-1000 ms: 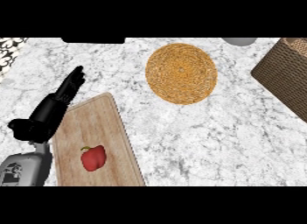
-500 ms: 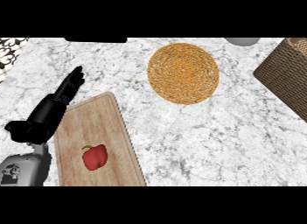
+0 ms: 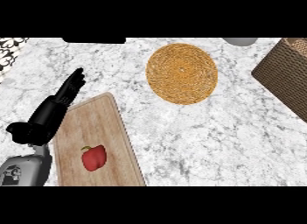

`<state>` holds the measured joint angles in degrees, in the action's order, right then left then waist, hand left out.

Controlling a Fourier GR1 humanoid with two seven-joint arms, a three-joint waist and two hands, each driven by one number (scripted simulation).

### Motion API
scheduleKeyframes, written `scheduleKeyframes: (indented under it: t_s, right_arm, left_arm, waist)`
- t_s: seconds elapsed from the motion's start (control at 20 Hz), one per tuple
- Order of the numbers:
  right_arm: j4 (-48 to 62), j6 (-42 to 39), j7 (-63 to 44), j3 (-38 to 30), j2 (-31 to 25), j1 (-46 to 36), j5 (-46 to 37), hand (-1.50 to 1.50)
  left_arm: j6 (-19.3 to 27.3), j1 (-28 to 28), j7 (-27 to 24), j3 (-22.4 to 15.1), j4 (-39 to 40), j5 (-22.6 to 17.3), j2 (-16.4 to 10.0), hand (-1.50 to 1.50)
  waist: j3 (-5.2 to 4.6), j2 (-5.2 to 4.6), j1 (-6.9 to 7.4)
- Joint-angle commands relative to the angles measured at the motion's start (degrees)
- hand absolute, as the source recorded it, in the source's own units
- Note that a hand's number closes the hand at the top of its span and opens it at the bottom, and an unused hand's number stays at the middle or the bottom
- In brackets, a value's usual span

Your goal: Pick the lemon from the placemat and place it in the basket

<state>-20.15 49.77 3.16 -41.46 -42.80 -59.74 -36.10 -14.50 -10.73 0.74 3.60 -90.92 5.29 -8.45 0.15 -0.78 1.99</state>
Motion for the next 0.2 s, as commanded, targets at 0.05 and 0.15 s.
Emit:
scheduleKeyframes:
  t_s: [0.05,0.15]
  right_arm:
    - [-3.15,-1.89,2.22,-5.40,-0.44,0.76,7.86,-1.50]
    - [-2.49,-3.78,0.98,-5.75,-1.29,1.21,9.25,-1.50]
  left_arm:
    - [1.43,-1.12,-1.45,0.42,2.71,1.16,0.49,0.00]
    - [1.28,-1.70,1.01,1.23,0.69,0.17,-0.08,0.00]
  waist:
    - [-0.06,0.39,-1.55]
    - [-0.08,0.52,-1.35]
